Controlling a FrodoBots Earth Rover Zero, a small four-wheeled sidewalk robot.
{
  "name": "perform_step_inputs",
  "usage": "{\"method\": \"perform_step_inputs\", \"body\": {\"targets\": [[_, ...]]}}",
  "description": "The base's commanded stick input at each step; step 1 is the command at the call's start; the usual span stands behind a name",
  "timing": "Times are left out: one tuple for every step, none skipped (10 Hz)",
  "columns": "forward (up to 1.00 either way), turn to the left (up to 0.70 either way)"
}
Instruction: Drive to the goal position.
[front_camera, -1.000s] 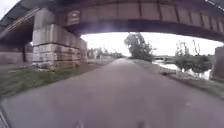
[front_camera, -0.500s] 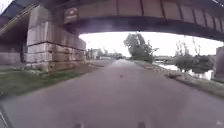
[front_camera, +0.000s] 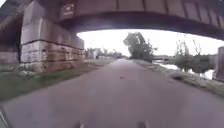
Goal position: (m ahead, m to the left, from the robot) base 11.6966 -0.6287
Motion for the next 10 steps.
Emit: {"method": "perform_step_inputs", "body": {"targets": [[1.00,0.00],[1.00,0.00],[1.00,0.00],[1.00,0.00],[1.00,0.00],[1.00,0.00],[1.00,0.00],[1.00,0.00],[1.00,0.00],[1.00,0.00]]}}
